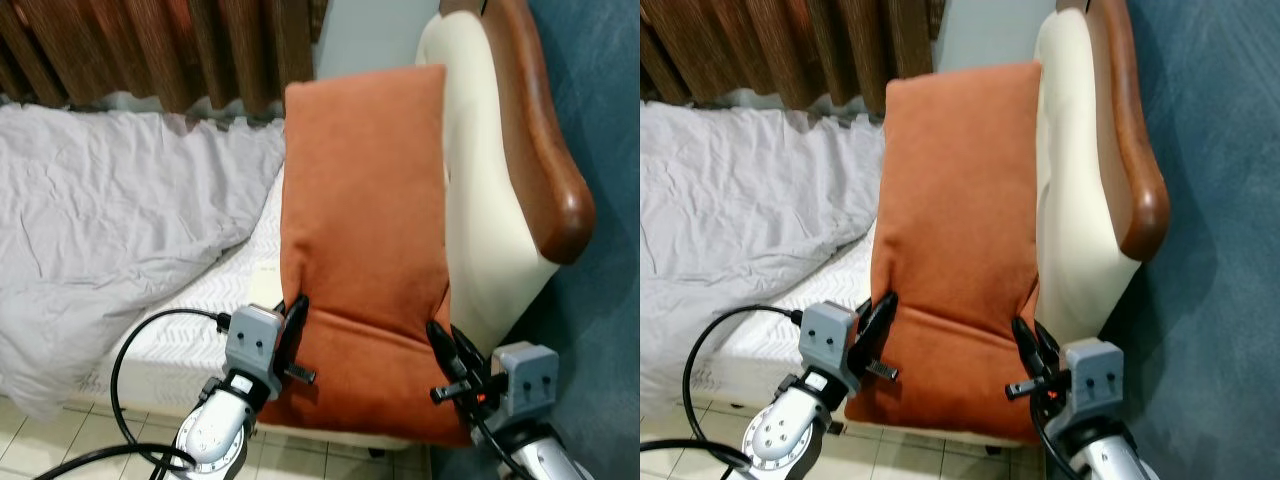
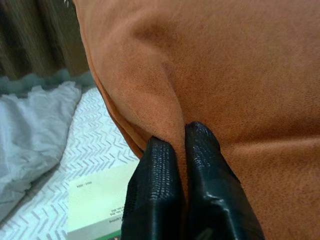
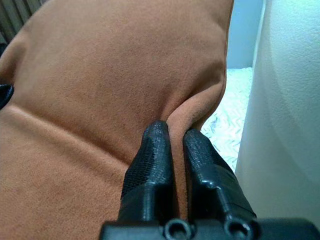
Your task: Clean up the room
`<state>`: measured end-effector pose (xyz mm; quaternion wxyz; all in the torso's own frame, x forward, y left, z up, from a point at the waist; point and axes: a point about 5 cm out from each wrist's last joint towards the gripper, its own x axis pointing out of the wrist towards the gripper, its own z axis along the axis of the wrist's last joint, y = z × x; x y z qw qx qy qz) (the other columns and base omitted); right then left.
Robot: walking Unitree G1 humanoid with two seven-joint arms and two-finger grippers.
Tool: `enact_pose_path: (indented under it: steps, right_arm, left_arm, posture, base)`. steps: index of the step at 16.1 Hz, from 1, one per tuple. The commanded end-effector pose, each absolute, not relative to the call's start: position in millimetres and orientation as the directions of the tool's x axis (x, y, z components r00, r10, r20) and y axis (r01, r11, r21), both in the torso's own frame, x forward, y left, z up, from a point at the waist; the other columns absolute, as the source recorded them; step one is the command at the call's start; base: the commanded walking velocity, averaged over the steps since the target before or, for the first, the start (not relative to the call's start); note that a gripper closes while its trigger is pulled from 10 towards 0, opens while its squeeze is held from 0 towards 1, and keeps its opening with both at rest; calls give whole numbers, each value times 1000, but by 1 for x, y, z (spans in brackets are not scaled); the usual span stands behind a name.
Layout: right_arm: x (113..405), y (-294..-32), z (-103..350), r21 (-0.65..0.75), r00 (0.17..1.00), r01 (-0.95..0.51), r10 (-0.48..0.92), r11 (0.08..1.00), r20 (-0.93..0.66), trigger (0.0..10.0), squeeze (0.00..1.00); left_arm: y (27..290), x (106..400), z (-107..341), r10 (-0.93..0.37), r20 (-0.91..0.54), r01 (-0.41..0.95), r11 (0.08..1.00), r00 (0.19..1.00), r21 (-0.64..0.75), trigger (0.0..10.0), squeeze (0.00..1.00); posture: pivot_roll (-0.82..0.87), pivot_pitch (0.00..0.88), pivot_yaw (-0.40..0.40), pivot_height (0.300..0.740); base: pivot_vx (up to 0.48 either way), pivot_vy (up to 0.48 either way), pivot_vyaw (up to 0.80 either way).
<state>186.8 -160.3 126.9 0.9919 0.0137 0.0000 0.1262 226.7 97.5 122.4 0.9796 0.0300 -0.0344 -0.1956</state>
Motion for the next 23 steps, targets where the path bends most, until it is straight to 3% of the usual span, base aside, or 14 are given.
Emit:
enact_pose_path:
  steps: [1, 9, 17, 20, 23]
  right_arm:
    - [190, -191, 120, -45, 993, -113, 111, 993, -42, 10000, 0]
    - [206, -191, 114, -54, 988, -146, 143, 988, -57, 10000, 0]
    - [212, -183, 107, -45, 983, -175, 171, 984, -70, 10000, 0]
    - [215, -177, 94, -1, 978, -169, 168, 986, -125, 10000, 0]
    - [230, -169, 63, 69, 966, -85, 99, 994, -239, 10000, 0]
  left_arm:
    - [129, 239, 128, -236, 64, 229, 969, 970, 98, 10000, 0]
    - [134, 254, 127, -215, 34, 210, 971, 976, 115, 10000, 0]
    - [124, 269, 125, -277, 5, 274, 954, 961, 123, 10000, 0]
    - [126, 287, 114, -305, -38, 308, 946, 951, 106, 10000, 0]
    - [121, 316, 89, -343, -160, 361, 928, 925, 97, 10000, 0]
  posture:
    - [-142, 45, 26, 740]
    - [-132, 37, 26, 740]
    - [-137, 72, 41, 740]
    - [-140, 128, 52, 740]
    - [-124, 274, 93, 740]
  base:
    - [469, 0, 0]
    - [471, 0, 0]
    - [480, 0, 0]
    - [320, 0, 0]
    - [0, 0, 0]
